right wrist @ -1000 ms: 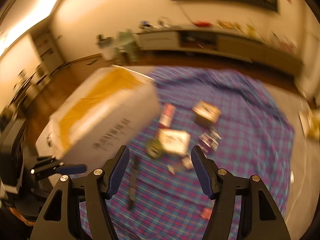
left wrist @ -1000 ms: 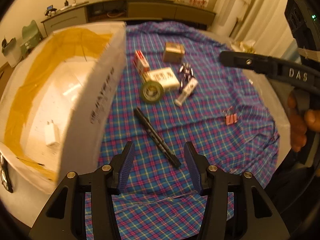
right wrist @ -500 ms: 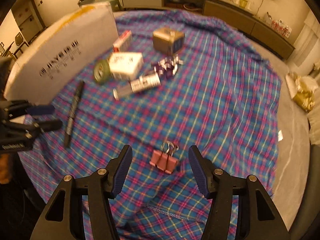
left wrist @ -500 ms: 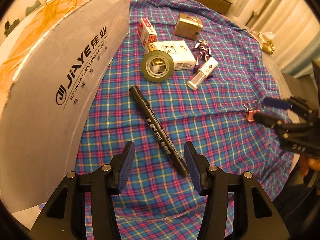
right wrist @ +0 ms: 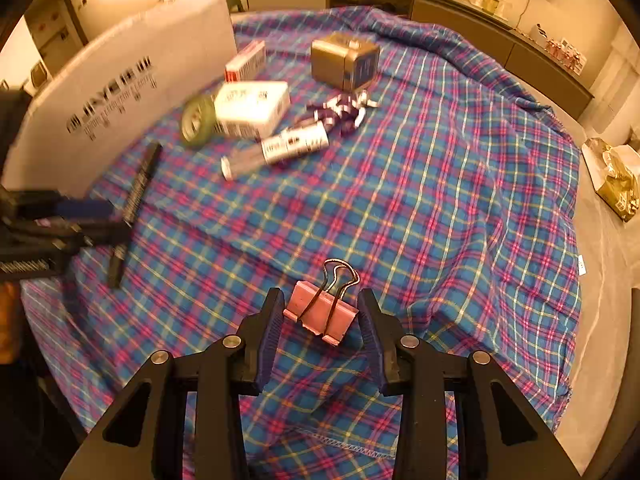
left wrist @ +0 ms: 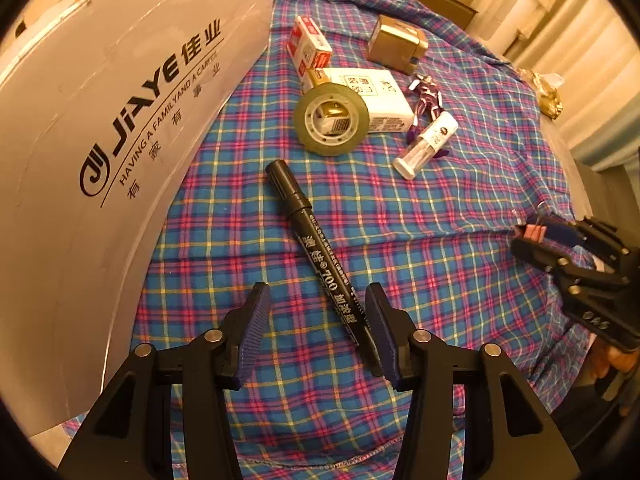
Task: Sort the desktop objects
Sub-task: 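Grasp the black marker with the left gripper while the right grasps the pink binder clip, then carry the marker and binder clip with both grippers over the cardboard box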
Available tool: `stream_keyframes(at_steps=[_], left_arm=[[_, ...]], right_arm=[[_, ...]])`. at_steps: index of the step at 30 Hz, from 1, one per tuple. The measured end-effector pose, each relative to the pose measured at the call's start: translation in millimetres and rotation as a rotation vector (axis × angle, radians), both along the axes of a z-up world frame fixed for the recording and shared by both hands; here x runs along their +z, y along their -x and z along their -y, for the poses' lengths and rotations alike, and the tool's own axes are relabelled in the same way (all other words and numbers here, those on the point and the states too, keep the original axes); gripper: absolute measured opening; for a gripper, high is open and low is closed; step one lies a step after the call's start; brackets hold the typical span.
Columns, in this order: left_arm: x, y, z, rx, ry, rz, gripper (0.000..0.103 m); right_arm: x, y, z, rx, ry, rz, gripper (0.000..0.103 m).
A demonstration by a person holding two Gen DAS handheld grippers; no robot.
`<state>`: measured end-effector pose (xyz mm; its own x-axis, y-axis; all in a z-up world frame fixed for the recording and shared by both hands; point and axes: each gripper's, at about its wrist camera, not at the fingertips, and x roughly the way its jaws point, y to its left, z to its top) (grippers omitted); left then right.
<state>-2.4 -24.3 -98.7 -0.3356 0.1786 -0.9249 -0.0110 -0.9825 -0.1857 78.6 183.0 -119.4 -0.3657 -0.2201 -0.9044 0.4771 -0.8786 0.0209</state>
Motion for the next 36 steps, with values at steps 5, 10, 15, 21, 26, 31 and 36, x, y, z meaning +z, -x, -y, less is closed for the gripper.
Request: stream_keyframes(at_steps=[5, 10, 15, 21, 26, 31, 36], left_arm=[[2.2, 0.3, -0.9, -0.012, 0.001, -0.019, 0.014], [12.7, -1.4, 4.8, -0.001, -0.008, -0.051, 0.014], [26.8, -0.9, 7.5, 0.01, -0.026, -0.086, 0.014], [45.1, -1.4, 8.3, 0.012, -0.026, -0.144, 0.014], [55.6, -5.8, 11.3, 0.01, -0.03, -0.172, 0.014], [68.9, -10.1, 14.4, 0.008, -0.036, -0.208, 0.014], [82.1, -14.4, 21.3, 0.011, -0.049, -0.242, 0.014]], right_arm=[[14.8, -1.6, 5.0, 0.004, 0.046, -0.018, 0.039], [24.7, -5.9, 11.2, 0.019, 0.077, -0.035, 0.039], [36.7, -7.9, 13.6, 0.031, 0.108, -0.059, 0.039], [46.8, -10.6, 20.6, 0.043, 0.129, -0.081, 0.039], [51.1, -14.0, 29.2, 0.059, 0.133, -0.09, 0.039], [62.7, -20.6, 42.1, 0.078, 0.146, -0.11, 0.039], [77.3, -28.1, 58.5, 0.097, 0.149, -0.144, 0.039]])
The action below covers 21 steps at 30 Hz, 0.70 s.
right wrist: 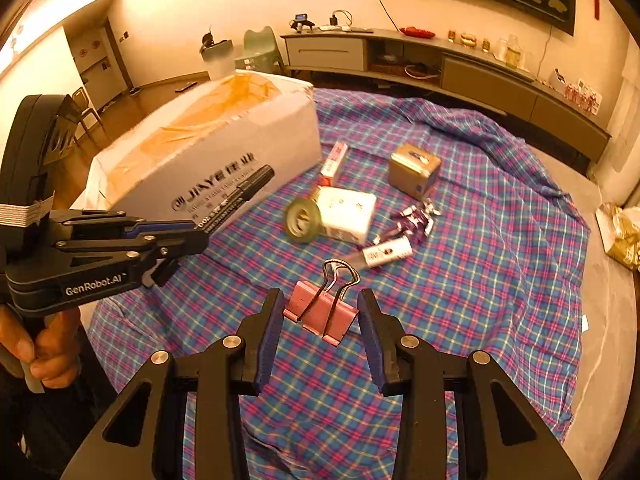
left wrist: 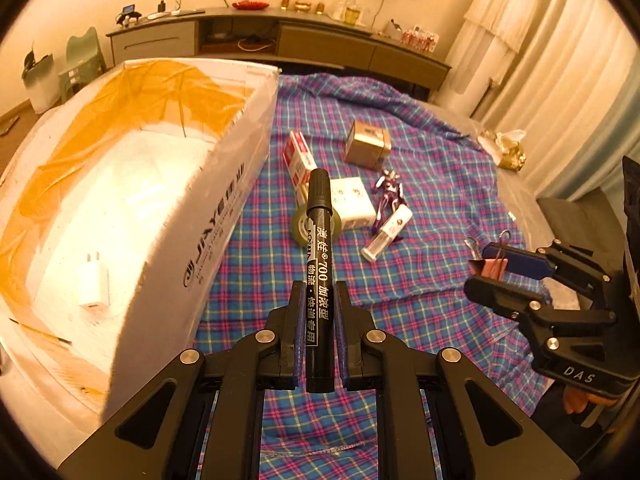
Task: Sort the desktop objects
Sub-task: 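Carry the marker and binder clip with both grippers over the cardboard box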
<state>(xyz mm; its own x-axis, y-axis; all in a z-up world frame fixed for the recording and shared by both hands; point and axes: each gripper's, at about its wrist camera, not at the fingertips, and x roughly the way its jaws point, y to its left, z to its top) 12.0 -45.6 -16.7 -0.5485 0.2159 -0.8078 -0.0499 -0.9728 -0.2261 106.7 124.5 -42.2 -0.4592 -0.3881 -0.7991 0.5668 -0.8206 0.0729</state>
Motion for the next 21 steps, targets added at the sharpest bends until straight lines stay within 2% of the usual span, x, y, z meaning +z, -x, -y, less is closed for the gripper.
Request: stream_keyframes(at_steps=[21], left_arm=[[54.2, -14.5, 54.1, 0.04, -0.118, -0.139, 0.014]], right_arm=[[50.4, 2.9, 73.1, 0.056, -0.021, -0.09, 0.039]])
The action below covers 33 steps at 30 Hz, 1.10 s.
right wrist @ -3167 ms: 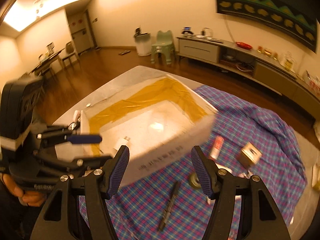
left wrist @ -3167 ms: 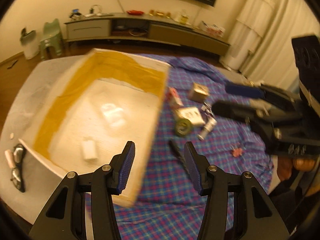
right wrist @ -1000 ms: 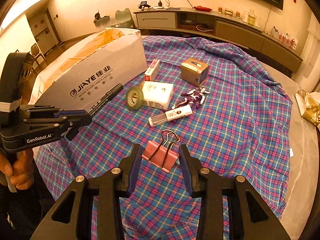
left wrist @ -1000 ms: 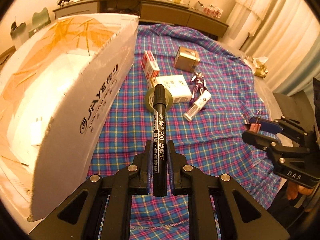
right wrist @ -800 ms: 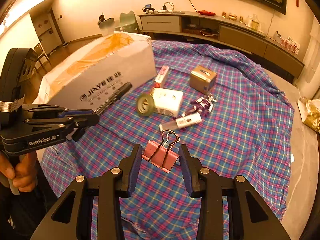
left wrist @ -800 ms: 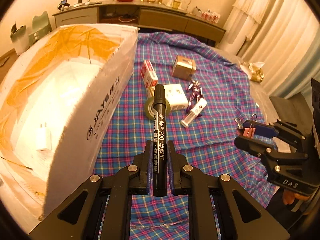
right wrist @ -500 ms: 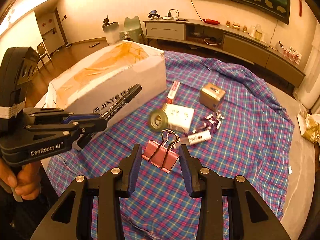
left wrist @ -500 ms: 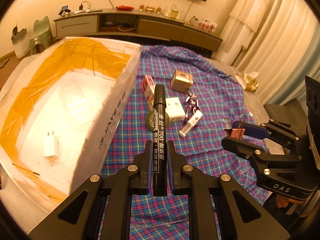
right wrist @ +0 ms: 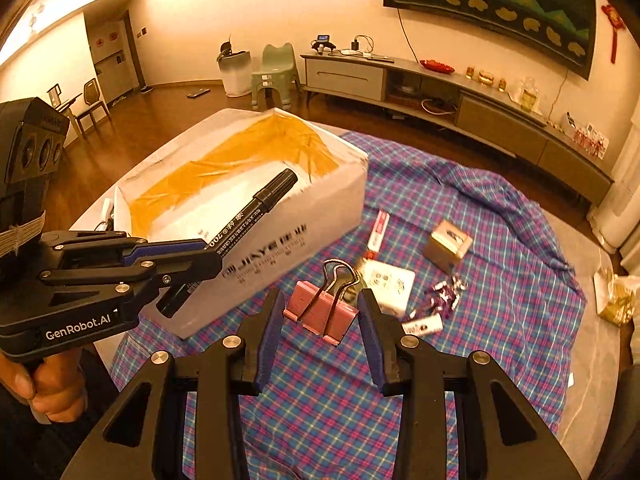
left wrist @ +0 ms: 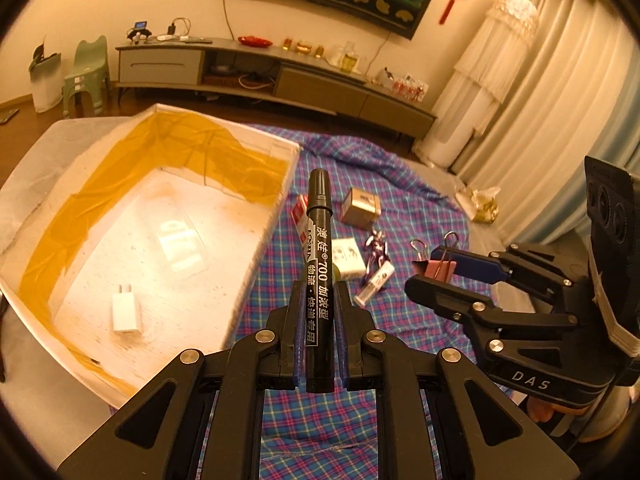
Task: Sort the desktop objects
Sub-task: 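Carry the marker and binder clip with both grippers over the cardboard box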
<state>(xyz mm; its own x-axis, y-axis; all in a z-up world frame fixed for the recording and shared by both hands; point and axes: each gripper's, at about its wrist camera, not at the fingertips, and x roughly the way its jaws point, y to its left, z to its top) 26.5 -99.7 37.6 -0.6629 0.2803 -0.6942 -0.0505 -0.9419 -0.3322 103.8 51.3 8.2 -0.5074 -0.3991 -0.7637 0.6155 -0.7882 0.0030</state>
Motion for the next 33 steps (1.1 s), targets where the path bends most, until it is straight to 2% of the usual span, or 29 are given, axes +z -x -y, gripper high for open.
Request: stream_keyframes(at_steps=[14, 33], left_arm=[[5.2, 3.0, 39.6, 0.064, -0.059, -0.023, 0.014], [-2.0, 14.3, 93.2, 0.14, -0.103, -0.006, 0.014]], right_arm=[[26.1, 1.7, 46.2, 0.053, -0.046, -0.052, 0.039], [31.4, 16.3, 114.1, 0.129, -0.099, -0.076, 0.039]])
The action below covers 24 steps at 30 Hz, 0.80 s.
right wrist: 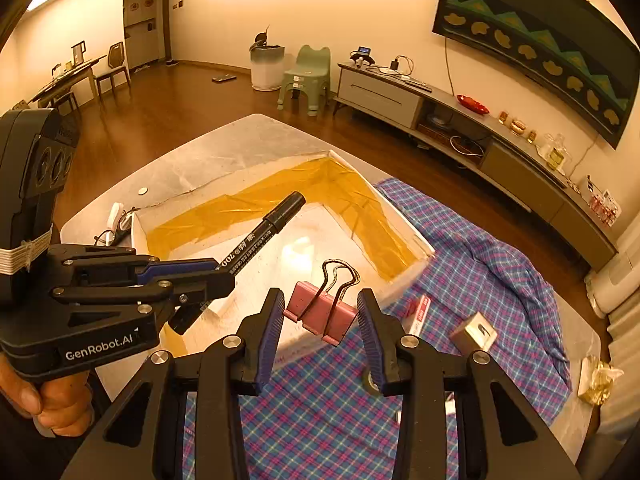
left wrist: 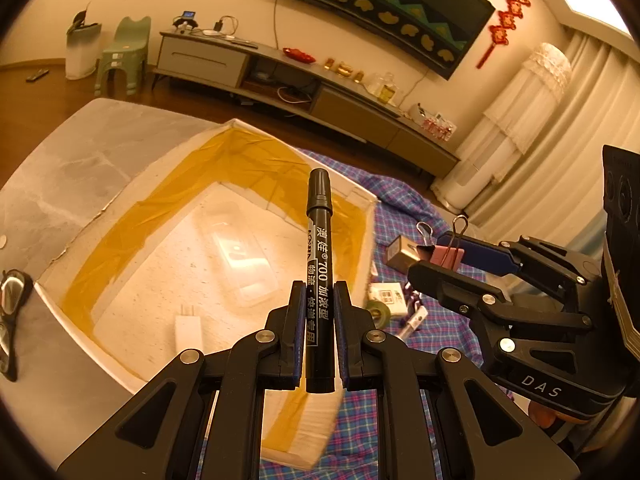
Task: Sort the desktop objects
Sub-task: 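Carry the marker and binder clip with both grippers over the cardboard box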
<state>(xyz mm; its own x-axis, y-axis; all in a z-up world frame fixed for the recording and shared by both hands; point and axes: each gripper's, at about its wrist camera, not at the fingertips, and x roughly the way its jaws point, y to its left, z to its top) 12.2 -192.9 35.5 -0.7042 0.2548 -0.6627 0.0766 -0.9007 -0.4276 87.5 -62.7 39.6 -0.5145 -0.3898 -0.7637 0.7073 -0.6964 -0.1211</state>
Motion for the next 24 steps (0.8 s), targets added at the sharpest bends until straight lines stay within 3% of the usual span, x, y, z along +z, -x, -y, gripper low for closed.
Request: stream_keyframes(at_steps=[24], left_arm=[[-21.1, 34.1, 42.3, 0.081, 0.014, 0.108, 0.014]], right_arm=[[-29.7, 47.5, 57.3, 0.061, -0.105, 0.048, 0.039]])
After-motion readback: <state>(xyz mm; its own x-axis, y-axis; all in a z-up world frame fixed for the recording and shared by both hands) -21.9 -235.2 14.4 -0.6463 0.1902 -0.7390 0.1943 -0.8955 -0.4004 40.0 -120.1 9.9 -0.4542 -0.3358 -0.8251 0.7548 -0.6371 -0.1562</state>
